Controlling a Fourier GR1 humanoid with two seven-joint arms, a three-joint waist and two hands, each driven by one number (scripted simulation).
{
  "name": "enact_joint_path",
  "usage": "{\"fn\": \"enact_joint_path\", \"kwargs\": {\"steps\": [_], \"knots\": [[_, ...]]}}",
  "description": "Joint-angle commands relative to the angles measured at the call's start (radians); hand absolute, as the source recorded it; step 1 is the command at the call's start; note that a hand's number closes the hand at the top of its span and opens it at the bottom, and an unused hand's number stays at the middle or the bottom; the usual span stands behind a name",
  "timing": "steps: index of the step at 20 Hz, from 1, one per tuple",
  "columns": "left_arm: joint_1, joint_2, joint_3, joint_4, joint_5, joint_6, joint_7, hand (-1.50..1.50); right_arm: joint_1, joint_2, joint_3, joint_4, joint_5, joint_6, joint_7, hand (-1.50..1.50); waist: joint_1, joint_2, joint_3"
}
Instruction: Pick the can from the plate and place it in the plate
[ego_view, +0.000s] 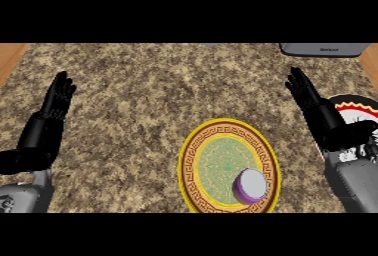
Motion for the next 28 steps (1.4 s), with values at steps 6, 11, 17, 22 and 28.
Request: {"fn": "enact_joint_path", "kwargs": {"steps": [6, 11, 17, 22, 28], "knots": [[0.102, -0.060, -0.045, 0.150, -0.025, 0.052, 0.189, 0.00, -0.079, 0.102, 0.225, -0.123, -0.262, 0.446, 0.160, 1.50, 0.016, -0.004, 0.010], [0.155, -0.126, -0.070, 0.169, -0.012, 0.083, 0.223, 0.00, -0.112, -0.178, 0.271, -0.262, 0.432, 0.189, -0.153, 1.50, -0.045, -0.024, 0.012], [0.103, -0.115, -0.066, 0.156, -0.009, 0.073, 0.276, 0.00, 0.136, 0.049, 0.231, -0.058, -0.076, 0.433, -0.293, -1.50, -0.023, -0.005, 0.014], [0.111, -0.138, -0.087, 0.134, -0.046, 0.111, 0.313, 0.00, 0.092, -0.145, 0.277, -0.042, 0.217, 0.577, -0.499, -1.50, -0.020, -0.017, 0.011], [0.143, -0.142, -0.098, 0.108, -0.051, 0.103, 0.307, 0.00, -0.032, -0.228, 0.260, -0.114, 0.438, 0.445, -0.444, -1.50, -0.018, -0.020, 0.010]]}}
